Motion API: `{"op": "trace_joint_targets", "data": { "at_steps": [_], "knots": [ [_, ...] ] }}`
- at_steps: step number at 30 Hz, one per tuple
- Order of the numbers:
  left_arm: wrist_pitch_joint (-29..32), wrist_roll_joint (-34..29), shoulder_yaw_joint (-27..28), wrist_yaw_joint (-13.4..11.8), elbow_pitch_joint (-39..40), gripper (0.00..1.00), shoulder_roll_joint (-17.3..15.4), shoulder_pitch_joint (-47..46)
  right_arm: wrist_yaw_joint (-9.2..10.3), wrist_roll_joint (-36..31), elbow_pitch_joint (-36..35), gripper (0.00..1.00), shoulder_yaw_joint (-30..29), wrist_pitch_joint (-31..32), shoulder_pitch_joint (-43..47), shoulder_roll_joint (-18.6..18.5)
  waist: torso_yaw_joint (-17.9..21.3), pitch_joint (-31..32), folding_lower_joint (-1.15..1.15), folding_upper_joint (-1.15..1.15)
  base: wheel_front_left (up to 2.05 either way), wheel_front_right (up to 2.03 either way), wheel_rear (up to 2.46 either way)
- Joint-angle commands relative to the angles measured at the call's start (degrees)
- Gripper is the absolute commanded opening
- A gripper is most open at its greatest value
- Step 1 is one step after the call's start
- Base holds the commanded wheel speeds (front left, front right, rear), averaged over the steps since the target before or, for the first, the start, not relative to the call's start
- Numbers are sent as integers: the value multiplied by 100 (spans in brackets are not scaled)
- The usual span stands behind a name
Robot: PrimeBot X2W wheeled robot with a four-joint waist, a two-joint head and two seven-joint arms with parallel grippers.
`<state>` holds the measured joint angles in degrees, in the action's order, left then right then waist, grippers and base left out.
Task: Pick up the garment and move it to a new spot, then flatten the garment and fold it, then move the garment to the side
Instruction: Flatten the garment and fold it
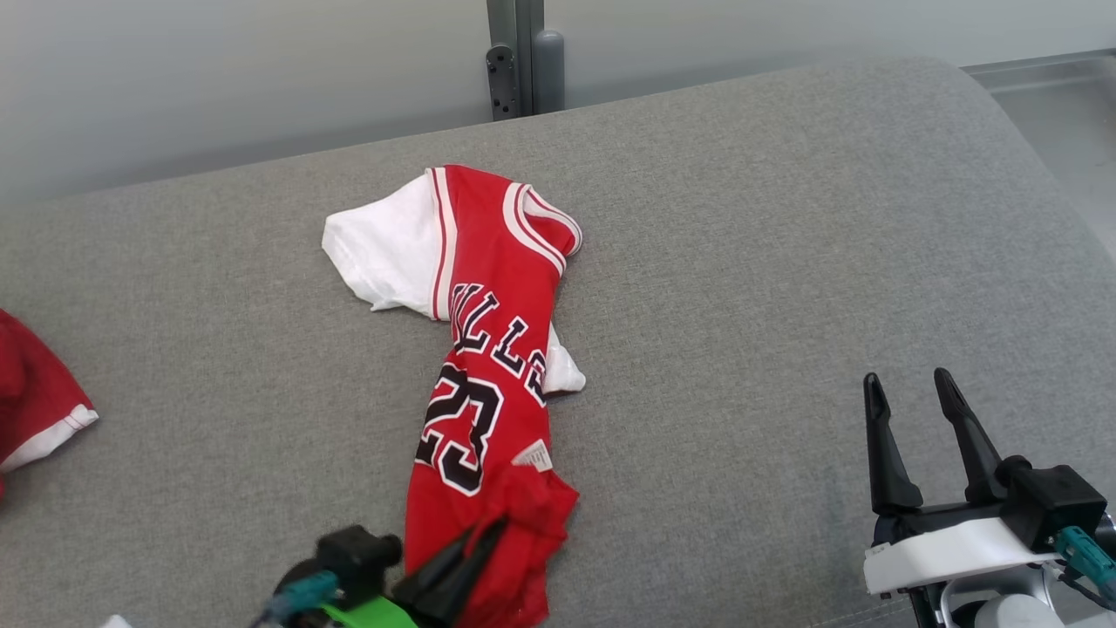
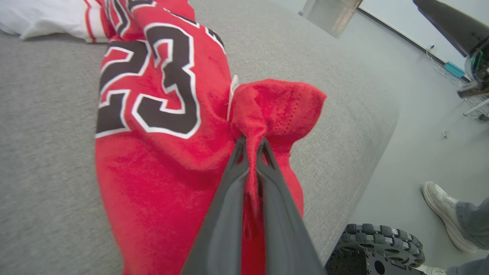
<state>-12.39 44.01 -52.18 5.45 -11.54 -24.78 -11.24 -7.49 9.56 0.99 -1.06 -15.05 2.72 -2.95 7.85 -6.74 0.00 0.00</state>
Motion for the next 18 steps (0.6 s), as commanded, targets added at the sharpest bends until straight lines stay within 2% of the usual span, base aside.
{"op": "trace_joint_targets", "data": {
  "at_steps": [1, 5, 10, 12, 15, 18],
  "knots": [
    [-75, 295, 299, -49, 210, 0, -150, 107, -1, 22, -27, 100, -32, -18, 37, -2, -20, -5, 0, 0, 0, 0, 0],
    [-194, 1010, 1232, -147, 786, 0, -581, 294, -1, 40, -28, 100, -58, -18, 56, 0, -80, -14, 0, 0, 0, 0, 0],
    [-270, 1453, 2184, -358, 925, 0, -834, 622, -1, 82, -21, 100, -6, -18, -43, -2, -98, -49, 0, 0, 0, 0, 0],
    [-280, 1541, 2551, -471, 796, 0, -762, 775, -1, 85, -20, 100, 4, -18, -60, -2, -96, -60, 0, 0, 0, 0, 0],
    [-280, 1578, 3184, -621, 489, 0, -475, 999, -1, 82, -38, 100, -9, -18, -66, -2, -104, -77, 0, 0, 0, 0, 0],
    [-274, 1575, 3471, -533, 49, 0, -216, 1165, -1, 63, -36, 100, -10, -18, -49, -2, -104, -96, 0, 0, 0, 0, 0]
  ]
}}
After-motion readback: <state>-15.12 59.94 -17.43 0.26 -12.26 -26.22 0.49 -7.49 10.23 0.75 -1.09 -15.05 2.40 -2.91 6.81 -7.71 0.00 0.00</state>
